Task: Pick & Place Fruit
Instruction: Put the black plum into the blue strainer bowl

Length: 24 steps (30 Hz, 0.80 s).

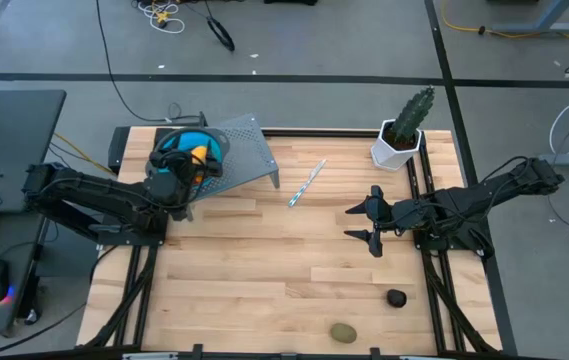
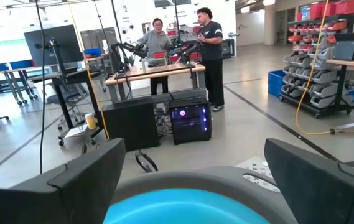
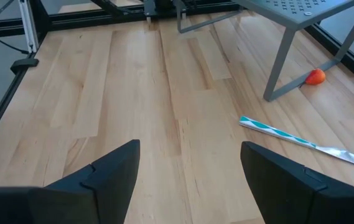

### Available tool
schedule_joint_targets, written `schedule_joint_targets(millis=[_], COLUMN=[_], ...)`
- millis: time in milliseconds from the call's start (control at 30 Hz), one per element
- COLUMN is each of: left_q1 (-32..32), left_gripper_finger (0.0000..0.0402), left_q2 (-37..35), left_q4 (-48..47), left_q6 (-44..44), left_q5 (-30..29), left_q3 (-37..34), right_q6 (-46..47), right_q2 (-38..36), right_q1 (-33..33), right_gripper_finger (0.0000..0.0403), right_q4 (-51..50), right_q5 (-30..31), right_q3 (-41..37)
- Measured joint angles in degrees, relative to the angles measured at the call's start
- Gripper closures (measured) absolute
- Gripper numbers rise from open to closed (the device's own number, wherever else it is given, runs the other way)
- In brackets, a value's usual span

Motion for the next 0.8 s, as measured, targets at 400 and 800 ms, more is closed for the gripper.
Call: schedule_joint_targets(millis=[400, 800], left_q1=[-0.02, -0.31], left_gripper_finger=[0.0012, 0.0012], left_q2=[0.0, 0.0], left_q4=[1.09, 10.75], left_q6=[-3.74, -5.55], left_q5=[2.44, 60.55], left_q3=[0.02, 0.07], right_q6=[-0.01, 0.0], right_q2=[0.0, 0.02], right_q1=[-0.01, 0.01], right_gripper_finger=[0.0116, 0.0116], right_q4=[0.0, -2.18], right_q5=[0.0, -8.42], right_q3=[0.0, -0.02])
